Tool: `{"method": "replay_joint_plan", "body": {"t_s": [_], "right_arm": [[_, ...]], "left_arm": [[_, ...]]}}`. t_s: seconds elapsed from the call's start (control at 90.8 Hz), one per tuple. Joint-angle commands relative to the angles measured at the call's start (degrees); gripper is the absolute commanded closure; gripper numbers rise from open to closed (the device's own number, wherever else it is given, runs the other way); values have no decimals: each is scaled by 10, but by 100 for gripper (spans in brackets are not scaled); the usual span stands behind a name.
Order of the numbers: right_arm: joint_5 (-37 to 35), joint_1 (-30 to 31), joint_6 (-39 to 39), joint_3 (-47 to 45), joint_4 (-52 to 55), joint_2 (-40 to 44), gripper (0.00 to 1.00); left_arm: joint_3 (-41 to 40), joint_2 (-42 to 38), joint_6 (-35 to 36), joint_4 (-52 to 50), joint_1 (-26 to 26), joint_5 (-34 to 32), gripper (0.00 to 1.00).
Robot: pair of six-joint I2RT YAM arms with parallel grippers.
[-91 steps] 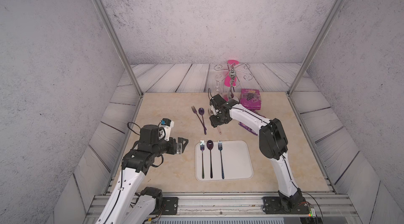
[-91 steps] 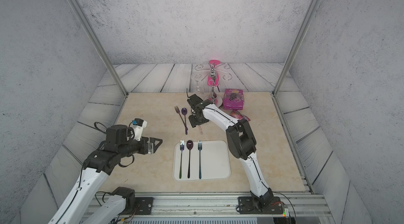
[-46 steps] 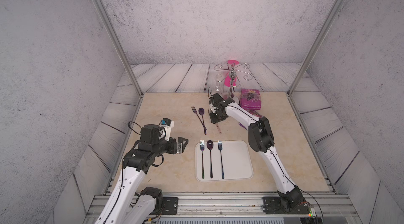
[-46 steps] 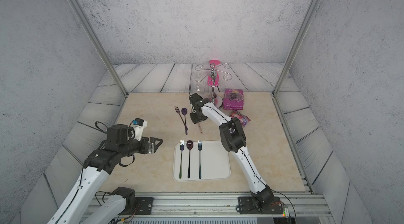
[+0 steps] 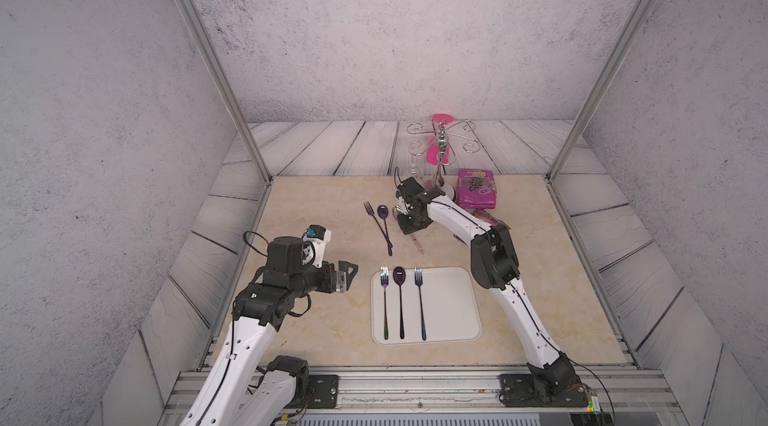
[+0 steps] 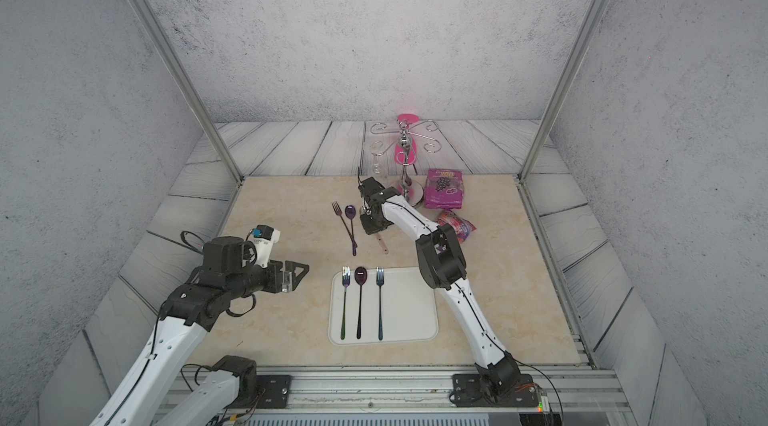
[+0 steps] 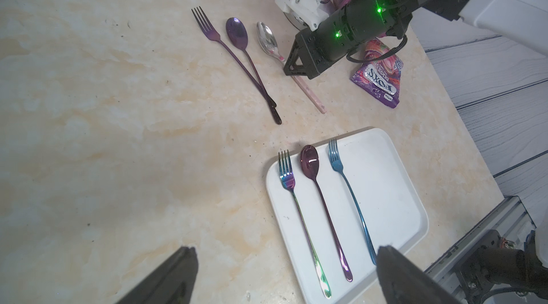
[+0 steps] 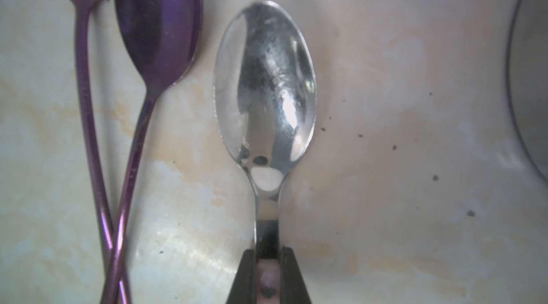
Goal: Set the spoon and fork side by side
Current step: Pick up the spoon from the center of the board, then place the spoon on the tray.
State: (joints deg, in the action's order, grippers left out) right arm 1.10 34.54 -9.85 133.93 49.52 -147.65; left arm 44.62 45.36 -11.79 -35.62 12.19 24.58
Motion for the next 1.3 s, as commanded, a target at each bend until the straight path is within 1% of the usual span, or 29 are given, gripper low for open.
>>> {"method": "replay_joint_plan", "body": {"t_s": [0.0,0.099,0.209,0.297,0.363,0.429,0.55,0.627,0.738,0.859,0.925,0.98,1.068,1.288], "right_arm": [[-16,-1,5,9,24,-7,95],[-16,-1,6,21,21,16,96],[-19,-1,-6,27,23,61,97],[-20,0,-28,14,35,104,98],[-28,2,-55,-17,38,156,99],[-45,8,-89,-87,24,211,100],[-78,23,-159,-264,-11,339,100],[-95,41,-206,-392,-38,427,100],[-99,70,-290,-541,-58,529,100],[-89,105,-368,-668,-92,601,100],[-86,123,-391,-718,-119,619,100],[-85,132,-399,-737,-127,618,100],[-94,147,-405,-743,-128,602,100],[-93,161,-424,-756,-160,567,100]], "left_arm": [[6,-8,6,-2,4,-7,0],[6,-10,5,-3,4,-8,1],[5,-15,3,-3,4,-10,1],[5,-17,2,-3,4,-13,0],[5,-17,1,-3,4,-15,0],[5,-16,0,-3,4,-17,1],[6,-18,-1,-5,4,-20,1],[6,-20,1,-6,4,-23,0],[6,-21,1,-8,4,-23,0],[6,-23,-1,-8,4,-21,1],[6,-25,-2,-8,4,-21,1],[6,-25,-2,-7,4,-22,0],[6,-24,-2,-6,4,-21,0],[6,-26,-3,-10,4,-18,0]]}}
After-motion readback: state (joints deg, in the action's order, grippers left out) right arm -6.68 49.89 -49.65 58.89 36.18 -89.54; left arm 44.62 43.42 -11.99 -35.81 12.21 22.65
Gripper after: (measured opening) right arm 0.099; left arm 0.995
